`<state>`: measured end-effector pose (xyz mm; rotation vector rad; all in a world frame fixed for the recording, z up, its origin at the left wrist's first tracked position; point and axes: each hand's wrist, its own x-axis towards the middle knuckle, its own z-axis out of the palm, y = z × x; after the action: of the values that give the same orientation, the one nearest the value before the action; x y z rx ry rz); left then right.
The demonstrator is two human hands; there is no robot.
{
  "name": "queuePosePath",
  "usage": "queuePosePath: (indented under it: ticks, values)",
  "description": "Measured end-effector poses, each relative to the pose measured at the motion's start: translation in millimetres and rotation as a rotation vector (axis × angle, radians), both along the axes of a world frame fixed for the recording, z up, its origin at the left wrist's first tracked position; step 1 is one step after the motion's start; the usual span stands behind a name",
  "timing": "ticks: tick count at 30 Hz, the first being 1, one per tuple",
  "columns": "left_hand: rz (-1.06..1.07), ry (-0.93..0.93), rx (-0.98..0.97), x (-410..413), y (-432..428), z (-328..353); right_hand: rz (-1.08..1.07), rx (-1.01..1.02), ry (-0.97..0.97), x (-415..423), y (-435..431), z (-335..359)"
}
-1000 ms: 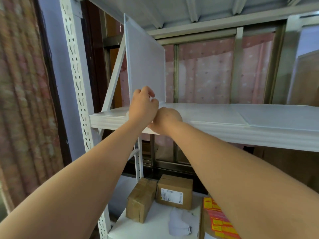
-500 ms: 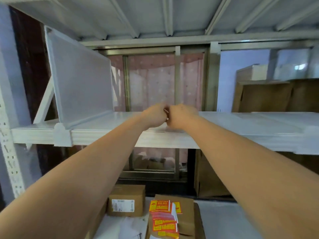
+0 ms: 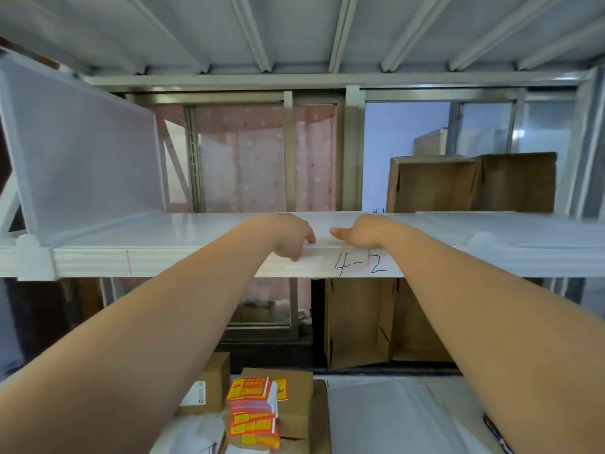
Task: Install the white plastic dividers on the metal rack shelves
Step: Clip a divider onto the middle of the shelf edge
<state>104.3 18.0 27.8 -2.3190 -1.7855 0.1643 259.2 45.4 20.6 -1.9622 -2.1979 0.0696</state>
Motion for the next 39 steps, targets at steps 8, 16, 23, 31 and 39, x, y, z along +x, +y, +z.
queuePosePath:
  ticks: [8, 16, 23, 31, 39]
  values:
    - [0.129, 0.021, 0.36, 29.4, -13.3, 13.6, 0.119, 0.065, 0.291, 42.9, -9.8, 15.4]
    - [0.169, 0.303, 0.69, 48.7, -17.5, 35.2, 0.156, 0.064, 0.216, 89.4, -10.9, 6.2]
    - [0.173, 0.212, 0.928, 42.6, -16.5, 72.5, -0.072, 0.31, 0.061, 111.0, -18.8, 10.7]
    - [-0.263, -1.059, 0.956, 86.2, -5.3, 81.3, -0.181, 0.488, 0.141, 114.8, -25.3, 8.1]
    - [-0.335, -1.532, 0.07, 157.9, -4.3, 38.0, -0.202, 0.619, 0.211, 123.2, -28.8, 2.2]
